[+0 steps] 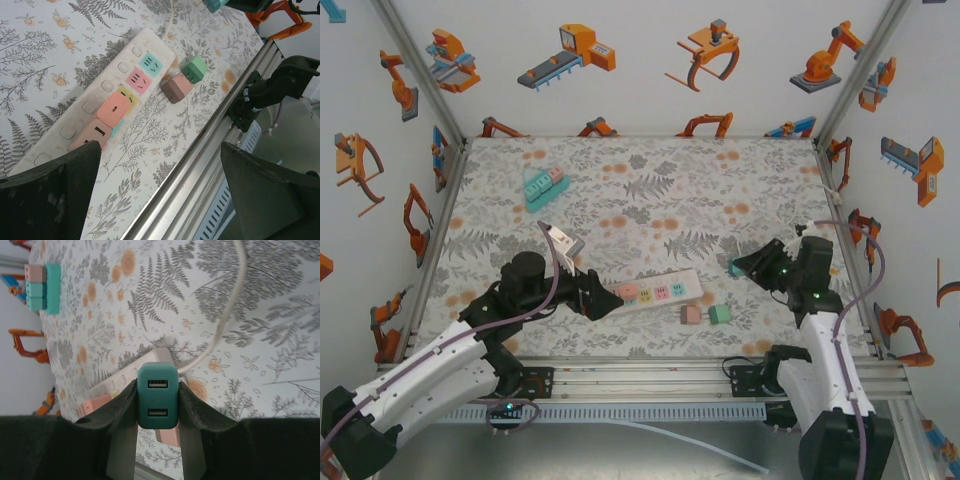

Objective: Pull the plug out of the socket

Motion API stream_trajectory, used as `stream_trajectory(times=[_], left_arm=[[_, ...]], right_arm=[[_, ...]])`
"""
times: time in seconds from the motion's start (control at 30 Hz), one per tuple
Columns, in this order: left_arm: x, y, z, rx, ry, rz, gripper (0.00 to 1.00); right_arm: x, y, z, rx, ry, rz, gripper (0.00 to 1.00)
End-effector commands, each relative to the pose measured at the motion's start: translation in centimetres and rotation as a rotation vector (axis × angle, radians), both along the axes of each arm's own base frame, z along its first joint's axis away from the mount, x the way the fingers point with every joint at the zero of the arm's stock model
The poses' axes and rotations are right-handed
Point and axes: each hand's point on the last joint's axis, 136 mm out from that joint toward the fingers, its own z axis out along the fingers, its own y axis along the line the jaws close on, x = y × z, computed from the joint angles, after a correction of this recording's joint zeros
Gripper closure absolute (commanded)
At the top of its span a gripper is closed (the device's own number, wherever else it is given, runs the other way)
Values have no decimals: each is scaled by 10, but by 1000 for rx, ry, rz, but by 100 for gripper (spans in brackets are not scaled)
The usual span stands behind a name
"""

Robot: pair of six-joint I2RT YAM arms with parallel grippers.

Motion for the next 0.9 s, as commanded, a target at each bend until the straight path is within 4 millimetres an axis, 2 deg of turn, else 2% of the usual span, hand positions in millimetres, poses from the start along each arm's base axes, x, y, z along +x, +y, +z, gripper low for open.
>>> stream_trajectory(times=[0.0, 0.1, 0.27, 0.4, 0.57, 0.87], left_arm=[[1, 1, -2, 6, -35, 4, 1], [2, 1, -5, 9, -30, 7, 0], [6, 2, -7, 15, -31, 27, 2], [8, 2, -10, 26, -25, 37, 2], [9, 1, -14, 34, -11, 42, 3], [11, 2, -16, 41, -8, 57, 3]], right_arm=[[-14, -4, -19, 57, 79, -42, 94], [-17, 2, -35, 86, 116, -14, 93], [-13, 26, -56, 255, 167, 81, 88], [-15, 31, -74, 254, 220, 111, 86], [-17, 40, -85, 249, 242, 141, 83], [-29, 41, -106, 178, 307, 161, 69]])
